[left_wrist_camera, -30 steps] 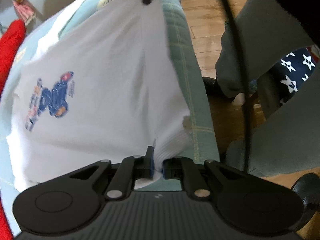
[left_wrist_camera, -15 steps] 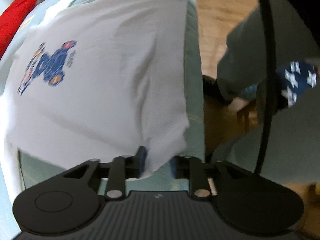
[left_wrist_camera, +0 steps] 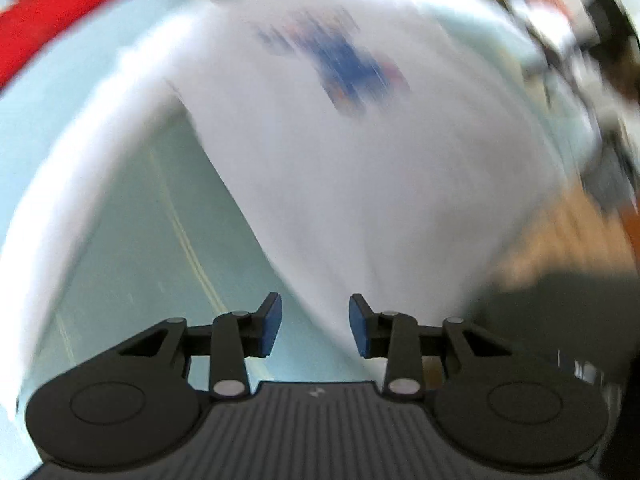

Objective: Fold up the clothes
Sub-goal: 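Lower the sweatshirt flat onto the bed and open both grippers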

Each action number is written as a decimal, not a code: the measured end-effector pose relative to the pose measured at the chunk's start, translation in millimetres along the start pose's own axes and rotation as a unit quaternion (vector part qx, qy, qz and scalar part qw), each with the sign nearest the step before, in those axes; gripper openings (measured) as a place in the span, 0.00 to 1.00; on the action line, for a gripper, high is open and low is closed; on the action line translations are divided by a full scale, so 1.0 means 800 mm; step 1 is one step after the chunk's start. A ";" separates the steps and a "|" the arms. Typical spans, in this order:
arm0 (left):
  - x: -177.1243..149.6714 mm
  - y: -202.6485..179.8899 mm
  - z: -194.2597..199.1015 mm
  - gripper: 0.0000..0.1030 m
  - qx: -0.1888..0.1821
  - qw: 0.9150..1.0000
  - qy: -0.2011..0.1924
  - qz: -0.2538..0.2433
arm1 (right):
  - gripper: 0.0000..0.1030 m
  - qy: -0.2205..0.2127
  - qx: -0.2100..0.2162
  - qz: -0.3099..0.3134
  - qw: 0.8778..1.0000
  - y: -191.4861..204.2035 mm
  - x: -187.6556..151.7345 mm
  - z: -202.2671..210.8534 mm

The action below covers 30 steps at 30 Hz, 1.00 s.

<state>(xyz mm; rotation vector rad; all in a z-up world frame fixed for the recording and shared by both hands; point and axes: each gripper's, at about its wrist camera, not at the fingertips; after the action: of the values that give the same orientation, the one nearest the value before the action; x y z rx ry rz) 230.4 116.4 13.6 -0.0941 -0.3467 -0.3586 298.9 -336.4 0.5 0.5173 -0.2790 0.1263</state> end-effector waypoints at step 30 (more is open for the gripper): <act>0.157 0.106 -0.125 0.26 -0.019 0.981 -0.133 0.139 | 0.57 -0.060 0.001 0.129 0.990 0.115 0.101 -0.133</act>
<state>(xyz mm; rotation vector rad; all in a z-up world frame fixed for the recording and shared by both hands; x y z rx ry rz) 403.1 139.5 -38.4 -0.2277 -0.5839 -0.0739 383.2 -199.4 -21.2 0.4909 -0.4639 0.3474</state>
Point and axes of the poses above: each gripper's, at about its wrist camera, not at the fingertips, and z roughly against the way its jaws point, y to its left, x to its top, and after that the axes turned 4 degrees about x, right-handed
